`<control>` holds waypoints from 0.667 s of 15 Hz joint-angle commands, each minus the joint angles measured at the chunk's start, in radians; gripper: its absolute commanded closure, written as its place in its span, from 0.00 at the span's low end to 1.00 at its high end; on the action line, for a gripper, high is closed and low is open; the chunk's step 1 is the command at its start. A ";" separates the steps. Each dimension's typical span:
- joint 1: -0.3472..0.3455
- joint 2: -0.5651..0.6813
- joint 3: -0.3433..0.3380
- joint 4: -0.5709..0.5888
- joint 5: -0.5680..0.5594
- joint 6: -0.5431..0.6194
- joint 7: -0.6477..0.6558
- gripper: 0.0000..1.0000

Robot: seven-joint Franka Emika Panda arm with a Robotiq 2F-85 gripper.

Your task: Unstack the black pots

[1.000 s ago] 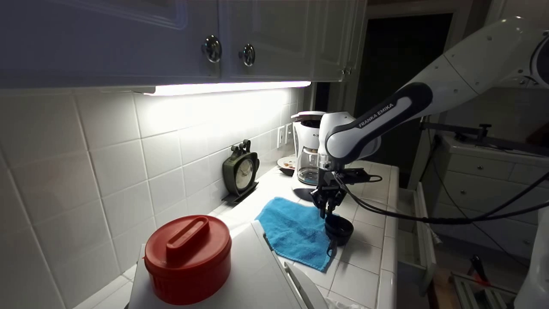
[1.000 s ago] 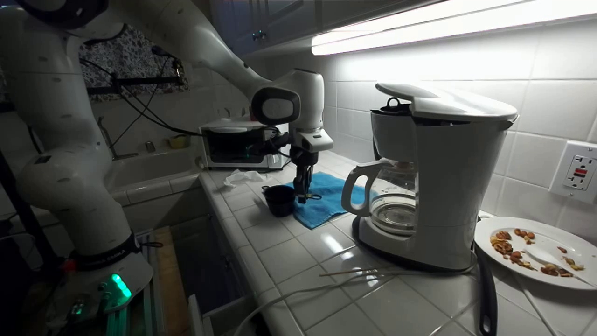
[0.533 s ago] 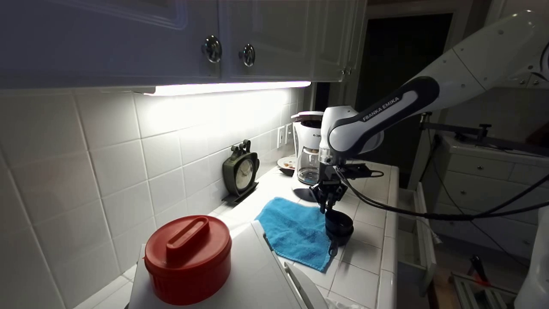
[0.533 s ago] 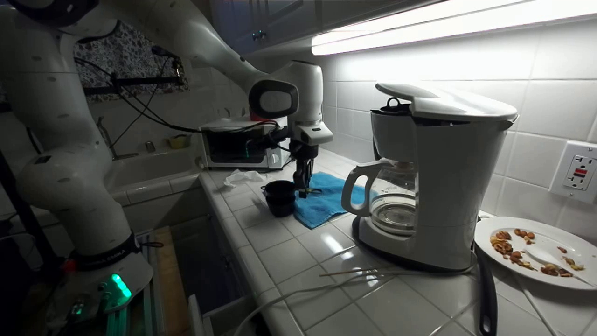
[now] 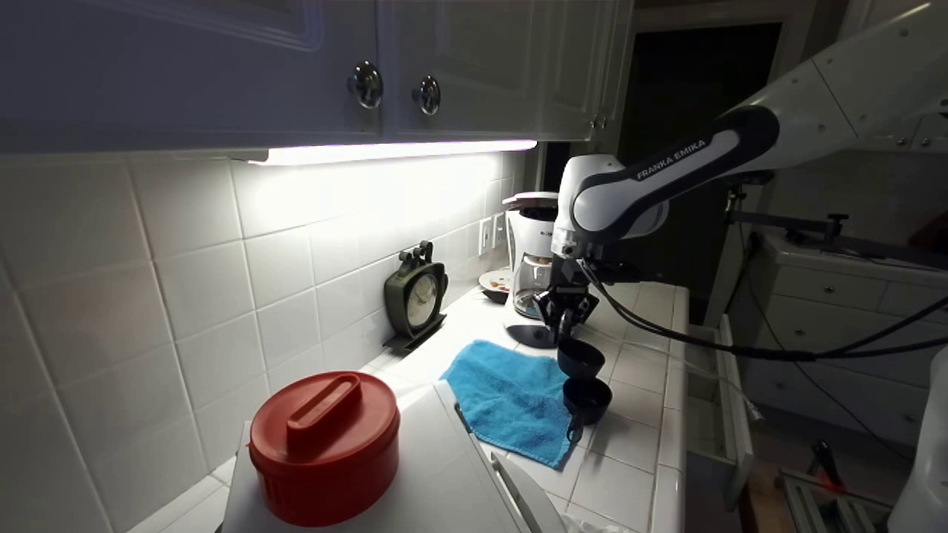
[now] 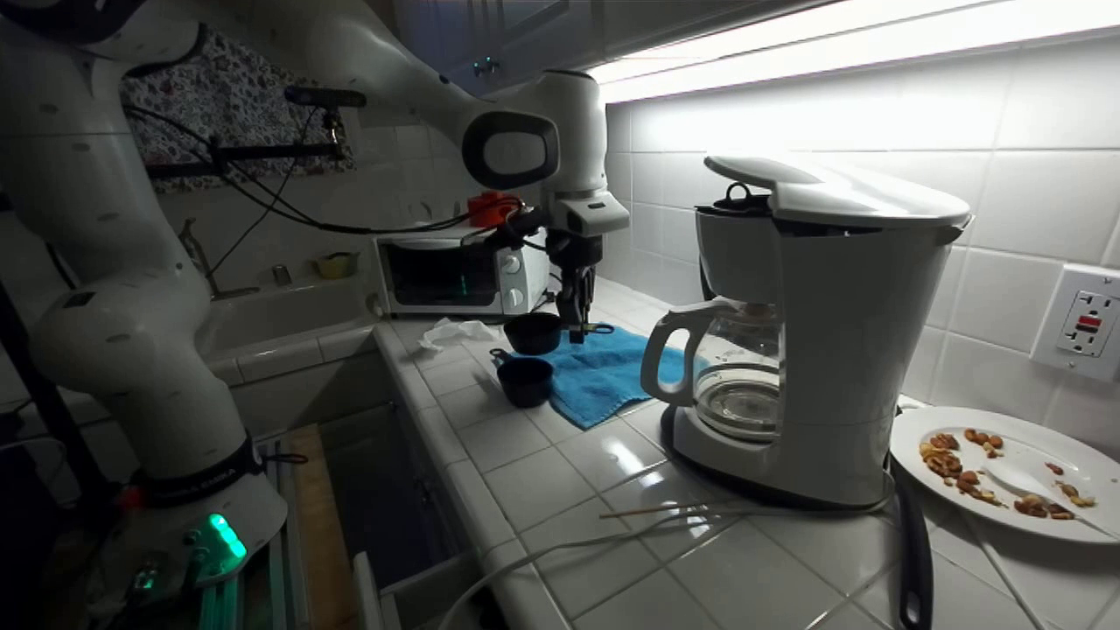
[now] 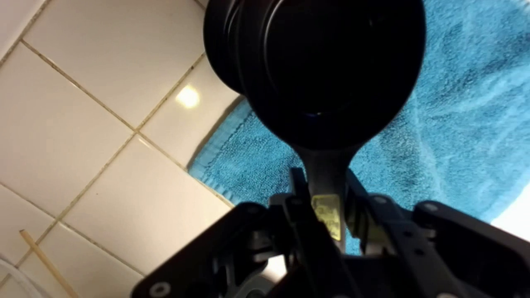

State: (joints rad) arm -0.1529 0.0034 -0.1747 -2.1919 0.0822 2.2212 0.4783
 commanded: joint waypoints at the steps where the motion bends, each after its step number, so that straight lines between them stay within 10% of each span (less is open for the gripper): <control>1: -0.007 0.028 0.002 0.073 0.018 -0.031 0.014 0.92; 10: 0.004 0.188 0.003 0.199 0.035 -0.009 0.038 0.92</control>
State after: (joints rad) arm -0.1524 0.1191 -0.1725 -2.0577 0.0828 2.2176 0.4982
